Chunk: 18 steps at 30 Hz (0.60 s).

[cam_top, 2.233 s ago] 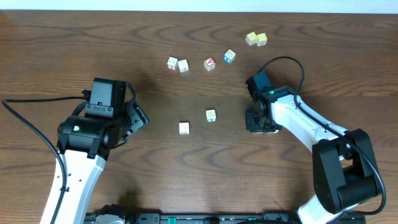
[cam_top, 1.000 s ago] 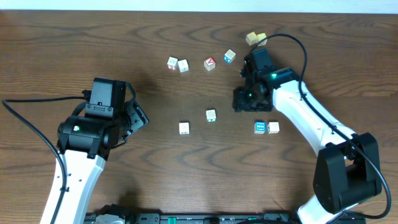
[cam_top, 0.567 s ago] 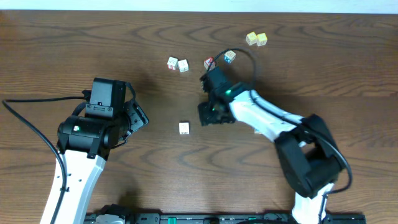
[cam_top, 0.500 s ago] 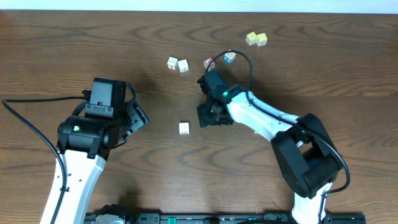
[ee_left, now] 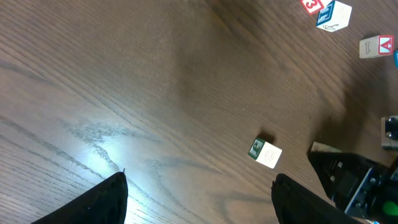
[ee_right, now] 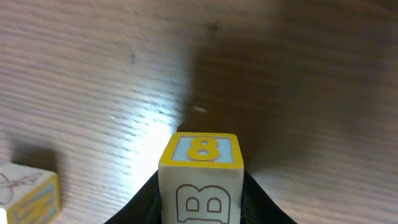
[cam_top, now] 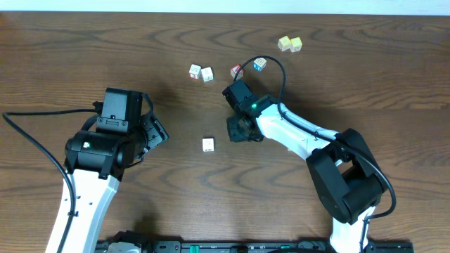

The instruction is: Lift 4 blocks

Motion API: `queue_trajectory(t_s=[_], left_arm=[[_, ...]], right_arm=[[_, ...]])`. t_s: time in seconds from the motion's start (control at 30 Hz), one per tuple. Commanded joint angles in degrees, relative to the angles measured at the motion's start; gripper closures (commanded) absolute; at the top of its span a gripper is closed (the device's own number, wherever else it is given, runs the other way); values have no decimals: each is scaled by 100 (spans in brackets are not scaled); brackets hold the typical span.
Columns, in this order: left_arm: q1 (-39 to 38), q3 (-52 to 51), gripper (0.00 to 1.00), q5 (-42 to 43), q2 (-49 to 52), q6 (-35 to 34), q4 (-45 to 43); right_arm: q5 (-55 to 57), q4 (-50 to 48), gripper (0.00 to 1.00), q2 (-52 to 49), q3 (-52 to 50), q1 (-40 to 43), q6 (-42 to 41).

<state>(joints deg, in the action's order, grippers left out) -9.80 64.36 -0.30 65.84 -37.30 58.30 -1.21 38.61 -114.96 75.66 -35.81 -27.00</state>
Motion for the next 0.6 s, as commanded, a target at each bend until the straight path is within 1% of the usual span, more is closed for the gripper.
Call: queue_trajectory(t_s=[0.0,0.2,0.3,0.37,0.57], left_arm=[[31,85,25,-15,-26,-7,17],[31,85,25,-15,-26,-7,17],[31,85,25,-15,-26,-7,17],[31,85,25,-15,-26,-7,17],[31,85,25,-15,-26,-7,17]], right_arm=[[195,306,75,0,149,122,-190],[243,1029,75,0,168,260,-625],[245,1248,73,-2,168,260,-778],[269,1292,72,-2,136,260,-938],[293,1241,70,-2,136,262,-940]])
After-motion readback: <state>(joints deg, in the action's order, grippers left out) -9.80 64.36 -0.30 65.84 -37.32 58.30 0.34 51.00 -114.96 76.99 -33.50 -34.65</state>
